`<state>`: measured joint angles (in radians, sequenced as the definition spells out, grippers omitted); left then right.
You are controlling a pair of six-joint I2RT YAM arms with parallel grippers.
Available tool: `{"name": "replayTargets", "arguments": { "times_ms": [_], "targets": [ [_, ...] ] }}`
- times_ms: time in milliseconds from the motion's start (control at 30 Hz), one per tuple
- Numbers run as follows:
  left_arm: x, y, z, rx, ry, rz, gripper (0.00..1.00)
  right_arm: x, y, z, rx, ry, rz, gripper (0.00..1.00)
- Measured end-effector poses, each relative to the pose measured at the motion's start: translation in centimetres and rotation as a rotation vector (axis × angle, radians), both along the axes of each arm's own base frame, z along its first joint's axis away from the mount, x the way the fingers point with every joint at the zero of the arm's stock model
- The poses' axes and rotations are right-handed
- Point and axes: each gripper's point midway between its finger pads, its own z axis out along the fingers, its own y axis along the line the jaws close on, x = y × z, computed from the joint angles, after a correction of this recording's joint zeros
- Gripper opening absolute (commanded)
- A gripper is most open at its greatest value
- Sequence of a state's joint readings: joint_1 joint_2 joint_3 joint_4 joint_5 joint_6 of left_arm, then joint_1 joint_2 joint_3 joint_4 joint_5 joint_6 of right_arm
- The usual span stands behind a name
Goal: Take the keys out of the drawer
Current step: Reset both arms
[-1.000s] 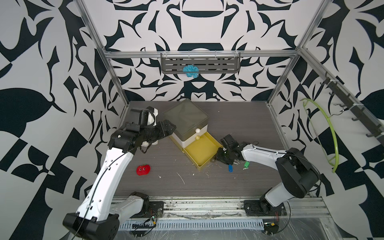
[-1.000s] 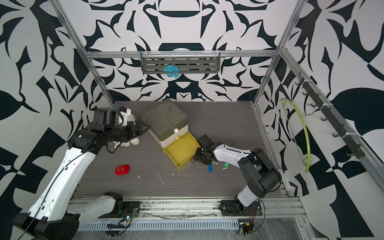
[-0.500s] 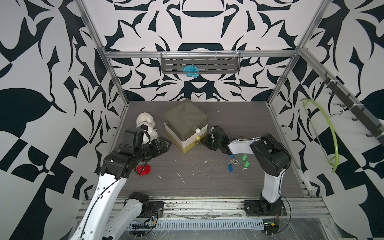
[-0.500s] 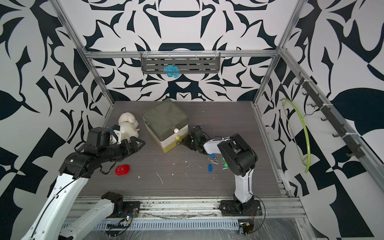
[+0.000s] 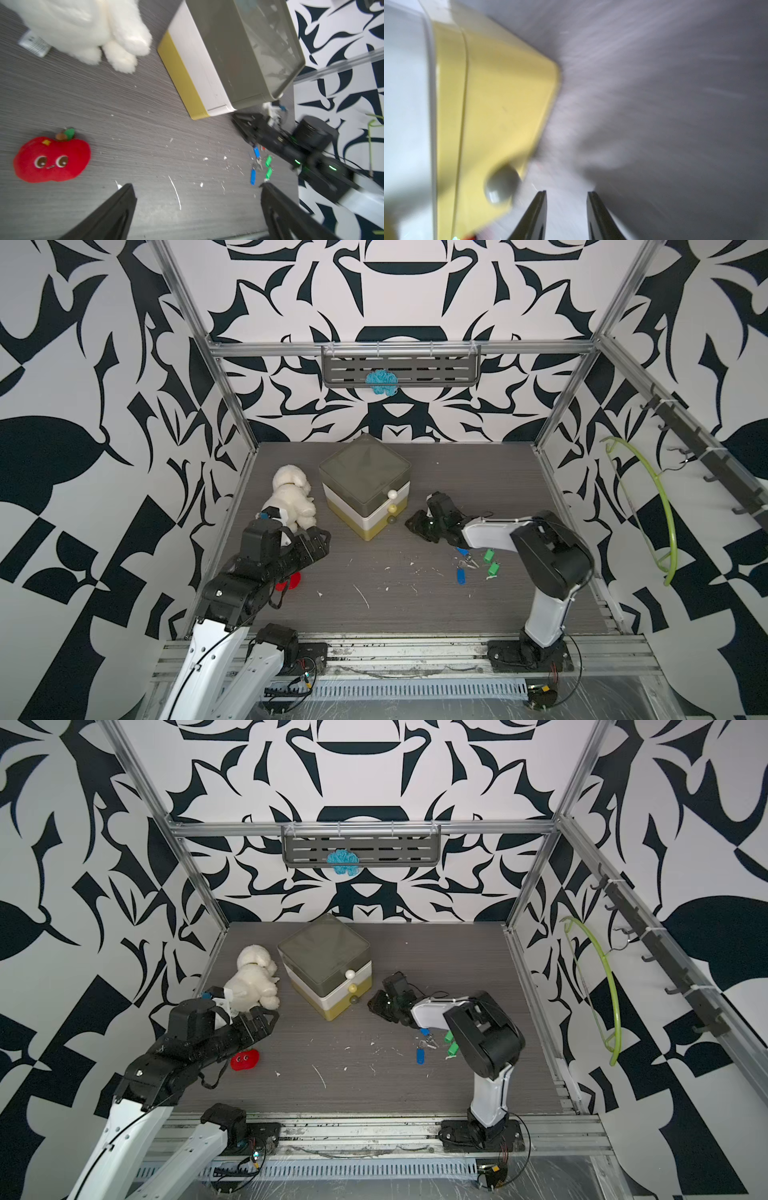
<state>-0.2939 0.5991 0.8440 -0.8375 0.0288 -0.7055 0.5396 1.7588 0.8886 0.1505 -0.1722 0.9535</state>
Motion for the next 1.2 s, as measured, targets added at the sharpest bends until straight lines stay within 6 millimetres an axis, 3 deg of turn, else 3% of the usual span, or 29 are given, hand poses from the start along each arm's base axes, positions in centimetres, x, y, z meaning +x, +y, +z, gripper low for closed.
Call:
{"name": "replayTargets", "arguments": {
  "times_ms": [100,267,367,433,533,600,667,1000,1200],
  "targets": [
    [0.4,1.0,-0.4,0.04,-0.066,0.037,0.99,-0.2,-5.3,3.7,-0.074,-0.052,-0.059,0.4],
    [2.7,2.3,-0.7,0.176,-0.157,0.058,0.99,-0.2,-14.9,11.6,-0.244,-0.318,-0.164,0.39],
    [4.6,2.6,-1.7,0.266,-0.165,0.055,0.99,-1.5,-18.6,13.1,-0.384,-0.476,-0.17,0.4],
    [5.7,2.9,-3.0,0.323,-0.167,0.055,0.99,-2.4,-20.0,11.4,-0.466,-0.539,-0.149,0.39],
    [6.7,3.6,-5.4,0.408,-0.175,0.053,0.99,-3.7,-21.7,6.5,-0.587,-0.515,-0.094,0.39],
    [7.0,4.1,-6.5,0.457,-0.199,0.052,0.99,-4.0,-22.6,3.4,-0.645,-0.466,-0.057,0.38],
    [7.4,4.8,-7.2,0.498,-0.233,0.065,0.99,-3.5,-23.6,1.6,-0.671,-0.46,-0.052,0.37],
    [9.8,10.2,-10.5,0.543,-0.295,0.233,0.99,-0.1,-25.9,-0.3,-0.646,-0.562,-0.091,0.36],
    [13.0,9.1,-14.1,0.533,-0.281,0.141,0.99,0.9,-25.6,0.6,-0.631,-0.598,-0.082,0.47]
  ]
}}
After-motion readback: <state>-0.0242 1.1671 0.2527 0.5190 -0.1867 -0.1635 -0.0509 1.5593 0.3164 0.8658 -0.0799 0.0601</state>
